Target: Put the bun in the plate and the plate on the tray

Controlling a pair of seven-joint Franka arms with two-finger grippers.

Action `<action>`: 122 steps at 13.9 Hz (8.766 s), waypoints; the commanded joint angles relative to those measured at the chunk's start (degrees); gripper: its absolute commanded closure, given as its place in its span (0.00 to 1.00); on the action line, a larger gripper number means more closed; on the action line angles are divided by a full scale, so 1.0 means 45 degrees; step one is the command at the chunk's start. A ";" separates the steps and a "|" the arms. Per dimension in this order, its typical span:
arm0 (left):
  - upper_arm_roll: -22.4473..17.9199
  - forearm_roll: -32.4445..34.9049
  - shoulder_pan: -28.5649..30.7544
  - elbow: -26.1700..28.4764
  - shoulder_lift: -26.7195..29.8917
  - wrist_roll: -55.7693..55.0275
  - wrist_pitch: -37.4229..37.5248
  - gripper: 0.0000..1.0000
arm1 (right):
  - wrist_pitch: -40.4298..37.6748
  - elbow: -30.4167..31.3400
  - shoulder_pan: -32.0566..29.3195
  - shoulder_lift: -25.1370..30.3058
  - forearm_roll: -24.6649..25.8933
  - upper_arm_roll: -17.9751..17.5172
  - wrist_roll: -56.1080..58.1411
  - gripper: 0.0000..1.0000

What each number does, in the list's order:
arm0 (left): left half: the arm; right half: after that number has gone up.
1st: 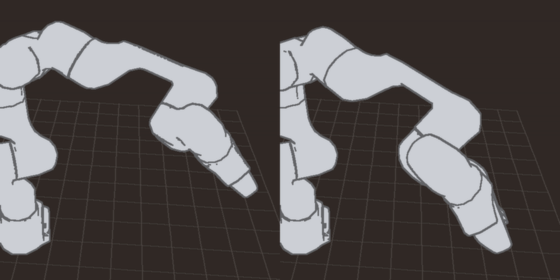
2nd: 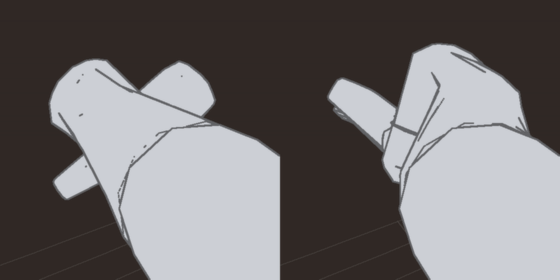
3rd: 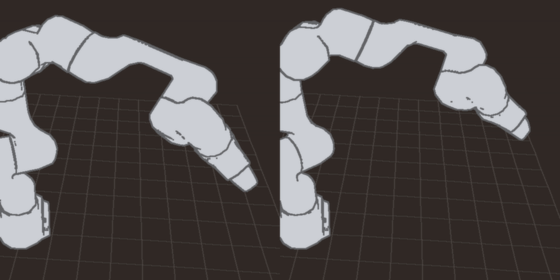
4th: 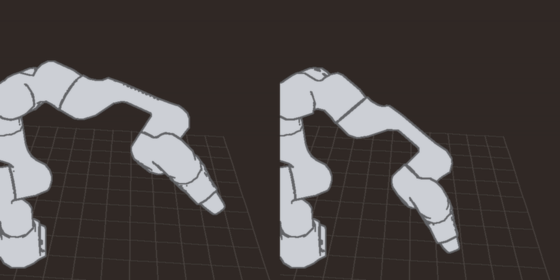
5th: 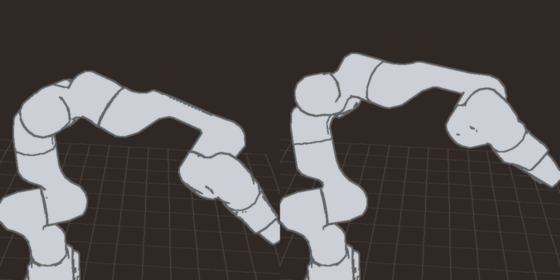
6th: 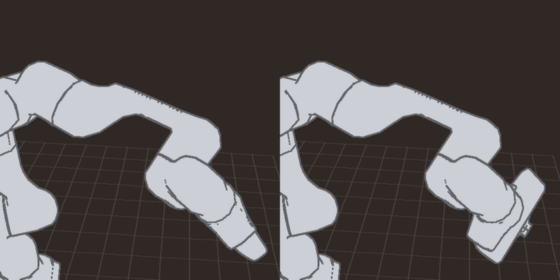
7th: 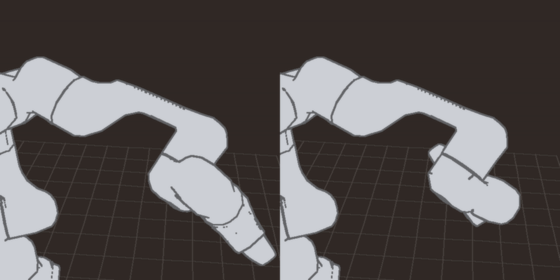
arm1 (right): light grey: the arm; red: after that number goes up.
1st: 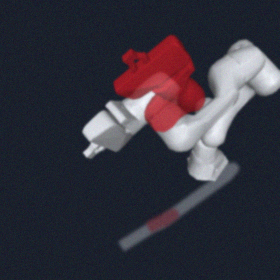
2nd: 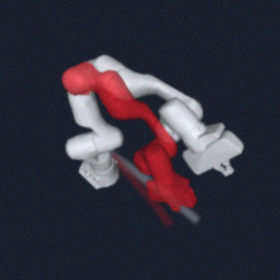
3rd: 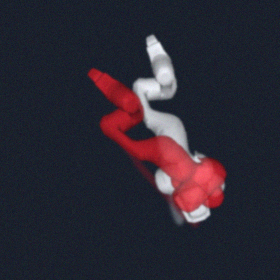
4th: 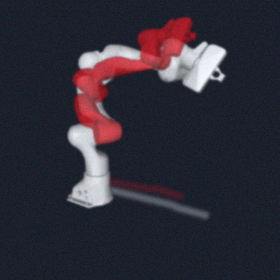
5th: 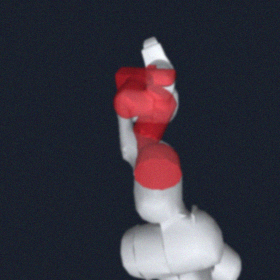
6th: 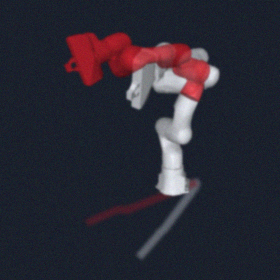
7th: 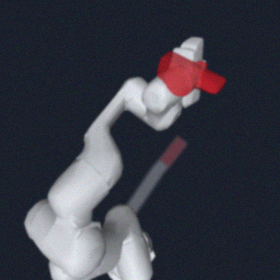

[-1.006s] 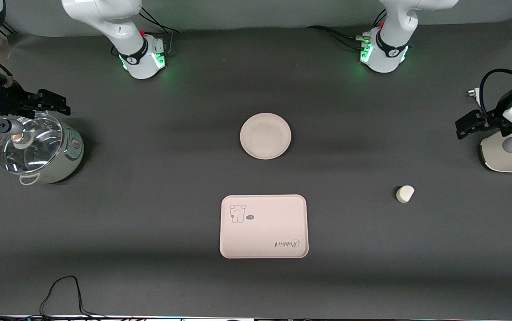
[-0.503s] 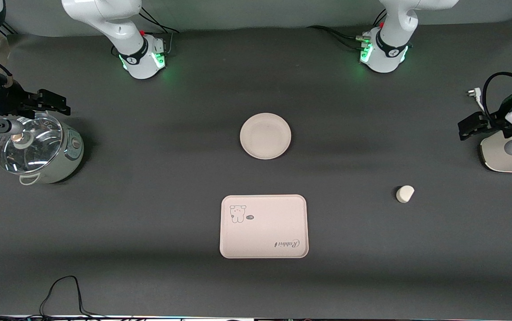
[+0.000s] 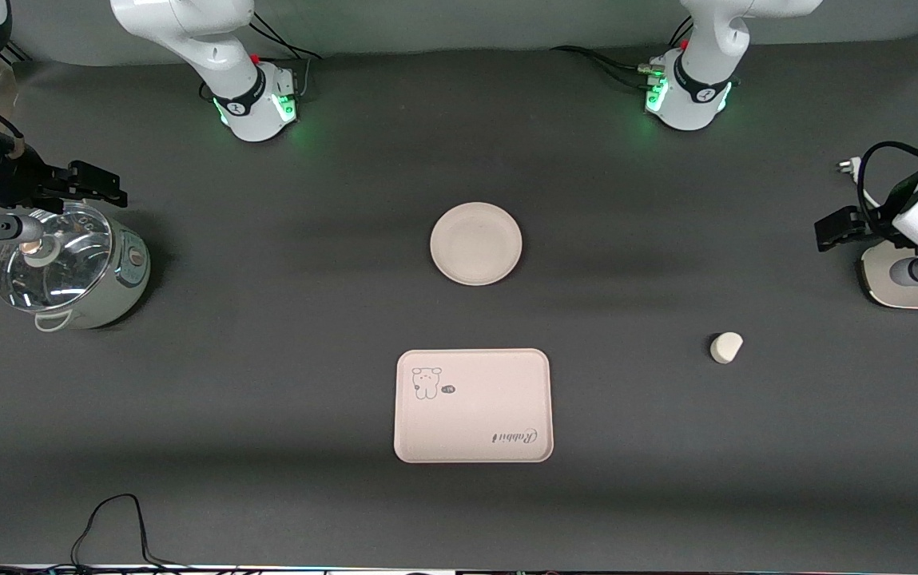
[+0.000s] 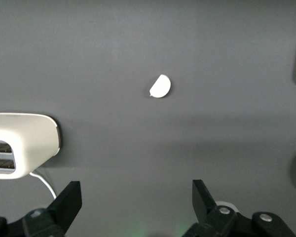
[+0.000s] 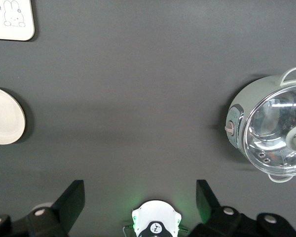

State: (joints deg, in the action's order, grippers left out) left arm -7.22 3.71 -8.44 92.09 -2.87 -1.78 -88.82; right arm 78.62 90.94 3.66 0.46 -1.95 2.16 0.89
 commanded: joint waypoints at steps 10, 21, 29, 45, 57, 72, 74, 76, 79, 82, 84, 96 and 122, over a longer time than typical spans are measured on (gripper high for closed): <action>-0.0192 -0.0140 0.0195 0.6118 -0.0293 0.0553 -0.7286 0.00 | 0.0264 0.0747 0.0301 -0.0669 -0.1482 0.0008 -0.0100 0.00; 0.0510 -0.0588 0.0098 0.6156 -0.5415 0.0572 -1.3384 0.03 | 0.0752 0.1373 0.0611 -0.0572 -0.0392 0.0008 -0.0120 0.00; 0.0609 -0.0726 0.0195 0.6118 -0.5712 0.1061 -1.3584 0.78 | 0.1219 0.1373 0.1276 -0.0279 -0.0285 0.0046 -0.1194 0.00; 0.0744 -0.0648 0.1310 0.5630 0.3020 0.1630 -0.3095 0.70 | 0.8560 0.5062 0.5241 -0.1294 -0.3259 0.0027 -0.3460 0.00; 0.6644 0.1379 -0.2553 0.2645 -0.4158 -1.4629 -0.6604 0.64 | 1.2410 0.6724 0.6433 -0.3246 -0.3784 0.0008 -0.3284 0.00; 0.6586 0.1441 -0.4883 0.2231 -0.7234 -1.8237 -0.9384 0.00 | 1.5614 0.7017 0.8738 -0.5454 -0.5876 0.0008 -0.3342 0.00; 0.6450 0.1500 -0.4553 0.2211 -0.6827 -1.8120 -0.9151 0.00 | 1.6043 0.7017 0.9087 -0.5727 -0.5876 0.0008 -0.3440 0.00; 0.6195 0.1559 -0.3774 0.1939 -0.6086 -1.7149 -0.7944 0.00 | 1.6453 0.7017 0.9304 -0.5981 -0.6167 0.0008 -0.3460 0.00; 0.6215 0.1520 -0.1589 0.1743 -0.4874 -1.4748 -0.6846 0.00 | 1.6533 0.7017 0.9734 -0.6119 -0.6695 0.0008 -0.3440 0.02; 0.6195 0.1539 0.0869 0.1723 -0.4052 -1.2035 -0.6162 0.00 | 1.7000 0.7017 0.9928 -0.6313 -0.6696 0.0008 -0.3440 0.24; 0.6176 0.1539 0.2338 0.1781 -0.3817 -1.0606 -0.6064 0.00 | 1.7158 0.7017 1.0086 -0.6470 -0.6697 0.0027 -0.3440 0.49; 0.6215 0.1403 0.5312 0.1997 -0.1142 -0.5154 -0.4249 0.00 | 1.6750 0.6842 1.0008 -0.5809 -0.6833 0.0105 -0.3888 1.00; 0.0453 -0.0277 -0.0488 0.0688 0.0540 -0.2691 -0.1141 0.00 | 1.3699 -0.7163 0.5340 -1.4106 -0.5329 -0.0460 -0.3929 1.00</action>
State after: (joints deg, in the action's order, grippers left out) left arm -3.60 2.96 -9.13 96.26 -0.42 -16.10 -95.36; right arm 138.75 61.80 27.92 -61.10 -26.35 2.06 -16.12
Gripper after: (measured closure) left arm 0.000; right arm 0.952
